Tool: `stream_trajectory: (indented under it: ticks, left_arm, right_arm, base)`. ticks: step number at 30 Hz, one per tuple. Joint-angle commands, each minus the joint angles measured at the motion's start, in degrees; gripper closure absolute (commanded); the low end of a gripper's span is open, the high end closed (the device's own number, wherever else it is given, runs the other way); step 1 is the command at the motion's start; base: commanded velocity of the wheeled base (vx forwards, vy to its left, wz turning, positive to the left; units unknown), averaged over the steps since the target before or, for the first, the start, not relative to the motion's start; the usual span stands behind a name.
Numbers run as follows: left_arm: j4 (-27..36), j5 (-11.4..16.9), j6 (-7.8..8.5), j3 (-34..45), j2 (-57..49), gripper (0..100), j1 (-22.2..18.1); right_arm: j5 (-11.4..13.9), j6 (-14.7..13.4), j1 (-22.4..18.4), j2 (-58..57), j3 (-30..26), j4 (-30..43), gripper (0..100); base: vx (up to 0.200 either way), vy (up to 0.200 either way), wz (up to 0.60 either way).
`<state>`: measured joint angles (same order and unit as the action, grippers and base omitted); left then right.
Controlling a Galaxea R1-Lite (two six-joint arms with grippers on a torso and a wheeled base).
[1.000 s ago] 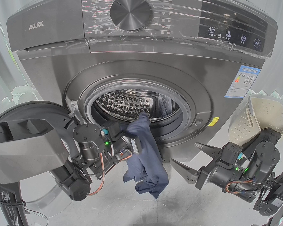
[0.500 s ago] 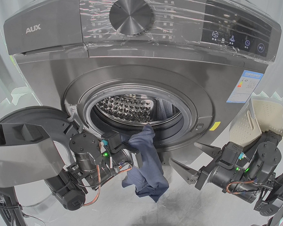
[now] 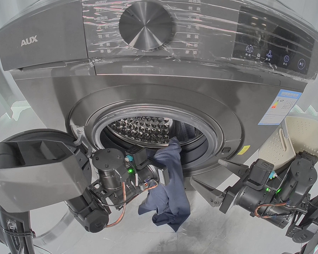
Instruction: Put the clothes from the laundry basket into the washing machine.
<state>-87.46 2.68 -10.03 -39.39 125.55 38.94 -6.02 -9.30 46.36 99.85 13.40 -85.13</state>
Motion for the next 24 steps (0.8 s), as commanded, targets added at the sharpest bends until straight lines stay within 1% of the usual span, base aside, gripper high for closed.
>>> stream_trajectory:
  ticks: [1, 3, 5, 8, 9, 11, 12, 13, 16, 19, 20, 21, 24]
  left_arm:
    - [0.8, -0.1, -0.07, -6.0, 4.4, 100, 0.6]
    - [2.8, -0.6, -0.16, -10.6, 5.3, 100, 0.0]
    - [7.4, -1.2, -0.25, -14.8, 6.0, 100, -0.5]
    - [12.9, -2.6, -0.25, -20.6, 7.5, 100, -3.1]
    - [13.6, -2.8, -0.25, -22.2, 8.1, 100, -3.5]
    - [13.6, -2.8, -0.25, -22.2, 8.1, 100, -3.5]
    - [15.3, -2.8, -0.34, -26.2, 9.4, 100, -4.4]
    - [17.0, -2.9, -0.34, -28.0, 10.2, 100, -4.7]
    - [19.3, -2.9, -0.43, -32.5, 12.3, 100, -5.5]
    - [20.8, -3.9, -0.34, -37.0, 14.6, 100, -6.5]
    - [20.8, -3.9, -0.34, -37.0, 14.6, 100, -6.5]
    - [22.8, -4.4, -0.34, -40.8, 16.5, 100, -6.9]
    - [24.3, -4.4, -0.25, -43.5, 17.9, 100, -7.6]
  right_arm:
    - [0.0, 0.0, 0.7, -0.4, 0.0, 0.0, 0]
    - [0.0, 0.0, 0.7, -0.4, -0.1, 0.0, 0]
    - [0.0, 0.0, 0.7, -0.4, -0.2, 0.0, 0]
    - [-0.1, 0.0, 0.9, -0.4, -0.2, 0.0, 0]
    - [-0.1, 0.0, 1.1, -0.5, -0.3, 0.0, 0]
    - [-0.1, 0.0, 1.1, -0.5, -0.3, 0.0, 0]
    - [-0.3, -0.1, 1.3, -0.4, -0.3, 0.0, 0]
    - [-0.3, -0.1, 1.4, -0.4, -0.3, 0.0, 0]
    - [-0.4, -0.1, 1.5, -0.4, -0.3, 0.0, 0]
    - [-0.4, -0.1, 1.6, -0.3, -0.3, 0.0, 0]
    - [-0.4, -0.1, 1.6, -0.3, -0.3, 0.0, 0]
    - [-0.5, -0.2, 1.6, -0.2, -0.3, 0.0, 0]
    - [-0.5, -0.2, 1.6, 0.0, -0.3, 0.0, 0]
  base:
    - [0.000, 0.000, 0.00]
    - [0.000, 0.000, 0.00]
    - [0.000, 0.000, 0.00]
    - [0.000, 0.000, 0.00]
    - [0.000, 0.000, 0.00]
    - [0.000, 0.000, 0.00]
    - [0.000, 0.000, 0.00]
    - [0.000, 0.000, 0.00]
    - [0.000, 0.000, 0.00]
    - [0.000, 0.000, 0.00]
    - [0.000, 0.000, 0.00]
    - [0.000, 0.000, 0.00]
    - [0.000, 0.000, 0.00]
